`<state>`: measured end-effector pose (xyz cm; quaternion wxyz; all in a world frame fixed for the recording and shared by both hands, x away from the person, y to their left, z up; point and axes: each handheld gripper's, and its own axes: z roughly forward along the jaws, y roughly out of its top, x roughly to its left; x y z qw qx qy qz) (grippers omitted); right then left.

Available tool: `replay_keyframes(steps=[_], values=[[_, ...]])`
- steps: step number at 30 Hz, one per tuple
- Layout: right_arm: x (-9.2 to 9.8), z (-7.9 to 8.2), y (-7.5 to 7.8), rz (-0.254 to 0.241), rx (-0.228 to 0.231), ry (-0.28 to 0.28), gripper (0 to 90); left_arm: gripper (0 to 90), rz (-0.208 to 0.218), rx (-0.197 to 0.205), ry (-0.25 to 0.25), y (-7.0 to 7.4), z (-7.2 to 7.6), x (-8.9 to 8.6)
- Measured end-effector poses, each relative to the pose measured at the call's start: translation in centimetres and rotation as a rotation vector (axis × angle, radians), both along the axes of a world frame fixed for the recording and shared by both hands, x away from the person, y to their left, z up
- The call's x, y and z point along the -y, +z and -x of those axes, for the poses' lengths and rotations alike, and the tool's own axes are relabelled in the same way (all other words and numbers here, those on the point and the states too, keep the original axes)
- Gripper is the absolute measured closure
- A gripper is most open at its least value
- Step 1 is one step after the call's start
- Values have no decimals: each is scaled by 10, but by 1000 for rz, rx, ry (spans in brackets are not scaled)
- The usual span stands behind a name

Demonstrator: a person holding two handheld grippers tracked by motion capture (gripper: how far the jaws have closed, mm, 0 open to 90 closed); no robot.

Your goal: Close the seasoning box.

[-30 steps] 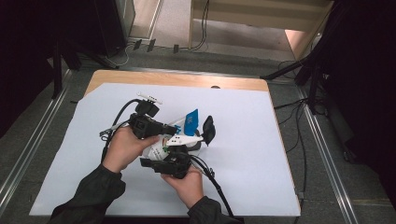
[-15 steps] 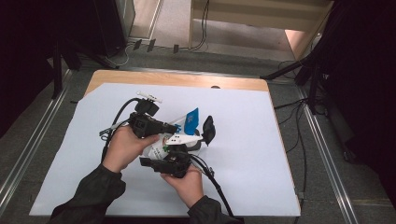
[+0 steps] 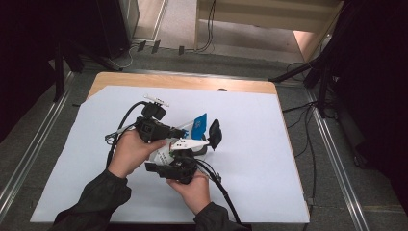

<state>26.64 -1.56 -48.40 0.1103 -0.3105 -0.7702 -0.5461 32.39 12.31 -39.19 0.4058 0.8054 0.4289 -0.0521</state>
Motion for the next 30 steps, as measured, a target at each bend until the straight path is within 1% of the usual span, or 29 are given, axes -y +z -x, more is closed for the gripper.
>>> replay_keyframes(steps=[3, 9, 19, 30], values=[[1, 0, 0, -9, -7, 0, 672, 857, 4, 0, -1, 0, 0, 1], [2, -2, -1, -29, -37, 3, 678, 851, 0, -2, -7, -1, -2, 1], [1, -1, -1, -32, -40, 2, 678, 846, 2, -2, -8, 0, -2, 1], [2, -2, -3, -22, -35, 4, 675, 843, -1, -3, -16, -2, -3, 1]])
